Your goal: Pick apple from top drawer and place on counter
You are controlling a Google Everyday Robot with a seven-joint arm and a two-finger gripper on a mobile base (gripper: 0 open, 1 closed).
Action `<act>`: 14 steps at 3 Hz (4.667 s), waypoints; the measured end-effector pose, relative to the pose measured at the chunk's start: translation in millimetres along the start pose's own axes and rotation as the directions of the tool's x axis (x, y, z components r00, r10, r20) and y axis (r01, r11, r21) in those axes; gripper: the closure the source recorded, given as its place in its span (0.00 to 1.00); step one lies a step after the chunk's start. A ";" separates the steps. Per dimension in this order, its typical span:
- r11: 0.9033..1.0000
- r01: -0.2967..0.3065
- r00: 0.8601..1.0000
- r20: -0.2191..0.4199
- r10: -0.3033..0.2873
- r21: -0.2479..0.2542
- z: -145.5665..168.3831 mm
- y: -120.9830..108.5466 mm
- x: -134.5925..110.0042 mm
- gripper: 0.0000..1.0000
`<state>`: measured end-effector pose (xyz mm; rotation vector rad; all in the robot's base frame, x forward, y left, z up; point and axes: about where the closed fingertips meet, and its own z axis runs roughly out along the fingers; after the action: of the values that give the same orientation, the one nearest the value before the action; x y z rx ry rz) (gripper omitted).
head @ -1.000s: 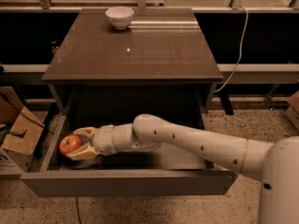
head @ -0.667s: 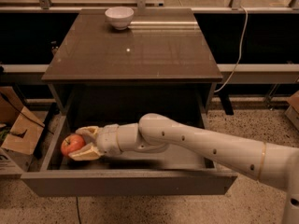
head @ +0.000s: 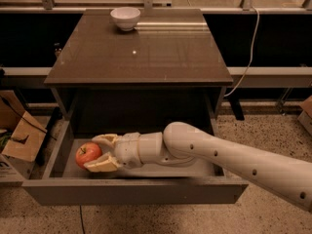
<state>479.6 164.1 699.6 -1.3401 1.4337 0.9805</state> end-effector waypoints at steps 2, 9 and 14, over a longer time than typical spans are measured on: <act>1.000 -0.001 1.000 -0.010 0.002 0.011 -43.9 -4.0 -43.6 1.00; 0.934 0.252 0.964 -0.152 -0.219 0.253 -219.7 -258.7 -215.8 1.00; 0.947 0.161 0.981 -0.147 -0.124 0.277 -210.7 -312.9 -109.8 0.85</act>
Offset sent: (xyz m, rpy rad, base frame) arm 0.0008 -0.0491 0.0852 -0.0235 -0.0090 -0.0184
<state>769.4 -37.4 872.2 -1.2859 1.4869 0.5731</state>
